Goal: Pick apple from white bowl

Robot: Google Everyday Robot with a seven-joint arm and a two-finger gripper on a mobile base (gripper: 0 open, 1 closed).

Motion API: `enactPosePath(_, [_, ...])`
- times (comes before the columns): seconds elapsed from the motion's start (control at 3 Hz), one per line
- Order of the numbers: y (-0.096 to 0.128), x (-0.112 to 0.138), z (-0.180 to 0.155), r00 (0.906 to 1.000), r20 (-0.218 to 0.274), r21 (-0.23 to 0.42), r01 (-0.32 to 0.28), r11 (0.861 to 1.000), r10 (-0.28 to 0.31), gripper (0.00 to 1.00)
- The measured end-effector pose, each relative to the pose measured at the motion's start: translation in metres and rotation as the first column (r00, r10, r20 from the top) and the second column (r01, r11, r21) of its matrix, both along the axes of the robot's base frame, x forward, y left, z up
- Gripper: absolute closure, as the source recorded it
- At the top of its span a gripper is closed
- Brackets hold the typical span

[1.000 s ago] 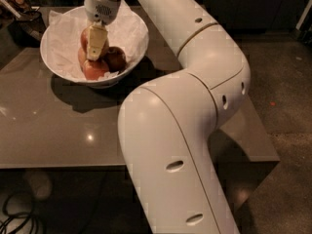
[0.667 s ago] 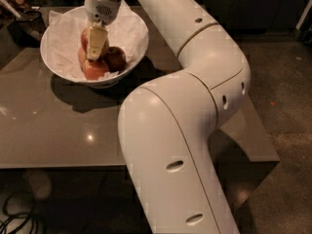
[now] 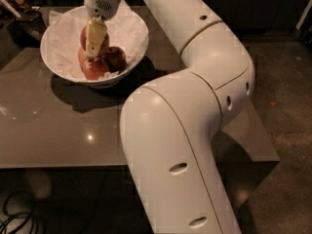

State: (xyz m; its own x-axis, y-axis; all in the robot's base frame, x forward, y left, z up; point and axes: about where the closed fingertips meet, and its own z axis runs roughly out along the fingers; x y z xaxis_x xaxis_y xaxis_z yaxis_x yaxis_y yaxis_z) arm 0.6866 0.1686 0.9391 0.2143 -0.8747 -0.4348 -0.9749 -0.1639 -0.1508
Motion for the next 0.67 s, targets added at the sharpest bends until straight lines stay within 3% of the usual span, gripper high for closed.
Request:
enactPosePath(0.33, [-0.004,-0.015,0.033,0.9996,0.007,0.035,0.026,0.999,-0.026,1.0])
enactPosePath(0.67, [-0.004,-0.036,0.066,0.9995,0.027,0.073,0.014,0.997,-0.016,1.0])
